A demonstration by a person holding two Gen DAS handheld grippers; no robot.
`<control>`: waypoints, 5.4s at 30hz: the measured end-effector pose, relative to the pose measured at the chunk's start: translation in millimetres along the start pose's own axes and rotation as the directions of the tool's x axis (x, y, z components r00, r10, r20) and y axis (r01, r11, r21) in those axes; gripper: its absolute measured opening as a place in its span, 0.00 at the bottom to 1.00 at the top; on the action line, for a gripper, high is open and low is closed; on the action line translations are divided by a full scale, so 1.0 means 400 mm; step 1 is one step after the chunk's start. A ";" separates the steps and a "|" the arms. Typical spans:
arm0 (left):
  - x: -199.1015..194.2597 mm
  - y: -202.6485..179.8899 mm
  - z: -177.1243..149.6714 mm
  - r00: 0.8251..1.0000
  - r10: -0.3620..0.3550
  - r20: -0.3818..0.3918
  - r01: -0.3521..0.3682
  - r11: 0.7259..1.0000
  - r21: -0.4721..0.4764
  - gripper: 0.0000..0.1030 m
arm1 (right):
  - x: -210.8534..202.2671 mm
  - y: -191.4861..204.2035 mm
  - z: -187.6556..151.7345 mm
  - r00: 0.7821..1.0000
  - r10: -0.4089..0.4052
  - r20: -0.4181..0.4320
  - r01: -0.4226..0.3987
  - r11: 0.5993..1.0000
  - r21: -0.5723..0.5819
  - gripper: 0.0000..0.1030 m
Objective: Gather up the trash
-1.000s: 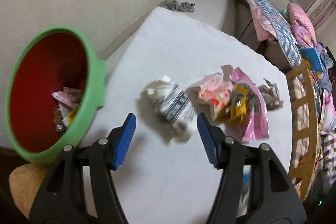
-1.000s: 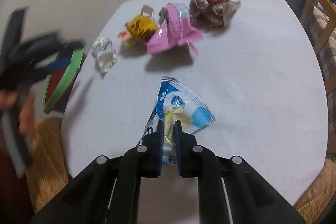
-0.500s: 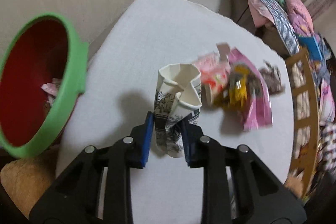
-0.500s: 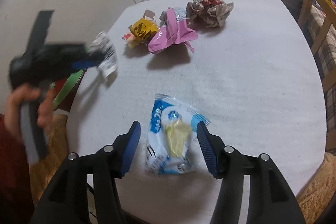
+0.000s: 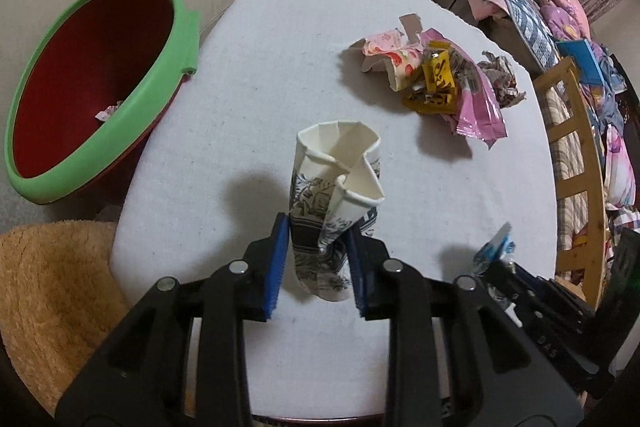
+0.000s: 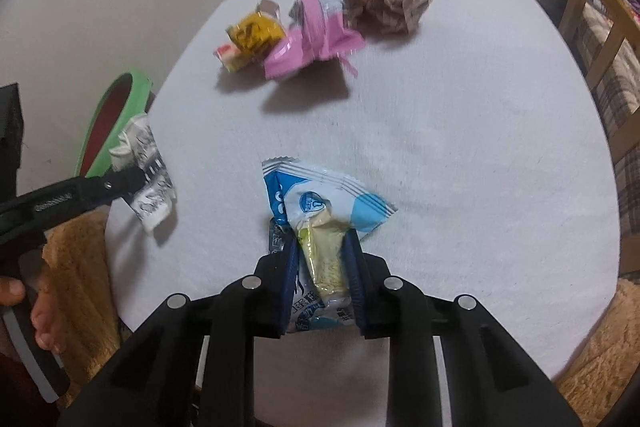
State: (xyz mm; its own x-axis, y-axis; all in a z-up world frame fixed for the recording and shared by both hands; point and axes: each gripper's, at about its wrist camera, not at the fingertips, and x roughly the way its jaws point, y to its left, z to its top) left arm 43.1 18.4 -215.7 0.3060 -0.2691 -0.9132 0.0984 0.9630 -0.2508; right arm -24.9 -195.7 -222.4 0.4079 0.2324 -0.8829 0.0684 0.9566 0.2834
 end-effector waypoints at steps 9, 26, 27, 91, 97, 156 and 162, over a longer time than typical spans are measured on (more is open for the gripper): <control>0.023 -0.014 0.014 1.000 -0.014 0.004 0.014 1.000 -0.011 0.46 | -0.004 0.009 -0.006 1.000 0.007 0.001 -0.007 1.000 -0.004 0.22; 0.023 -0.009 0.015 1.000 -0.010 0.012 0.010 1.000 -0.029 0.36 | -0.007 0.005 -0.005 1.000 0.016 0.013 -0.016 1.000 0.001 0.22; 0.014 -0.013 0.013 1.000 -0.011 0.020 0.011 1.000 -0.023 0.37 | -0.007 0.004 -0.005 1.000 0.017 0.014 -0.017 1.000 0.001 0.22; -0.244 0.155 0.058 0.946 0.147 0.289 -0.119 0.987 -0.112 0.37 | -0.041 0.206 0.088 0.994 0.075 0.077 -0.057 0.975 -0.216 0.23; -0.266 0.179 0.066 0.938 0.154 0.312 -0.120 0.985 -0.126 0.37 | -0.045 0.255 0.109 0.992 0.101 0.078 -0.078 0.964 -0.253 0.23; -0.247 0.444 0.139 0.935 0.243 0.258 -0.168 0.945 -0.281 0.37 | -0.022 0.510 0.242 0.966 0.246 0.081 -0.200 0.907 -0.369 0.23; -0.241 0.448 0.145 0.936 0.246 0.253 -0.173 0.945 -0.278 0.37 | -0.016 0.499 0.243 0.971 0.229 0.072 -0.190 0.915 -0.355 0.23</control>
State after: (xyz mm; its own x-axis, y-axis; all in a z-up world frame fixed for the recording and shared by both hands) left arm 86.3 216.1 -154.2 0.5503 -0.0187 -0.8348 -0.2233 0.9600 -0.1688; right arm 74.8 -23.4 -123.7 0.4769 0.4324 -0.7652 -0.3382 0.8939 0.2942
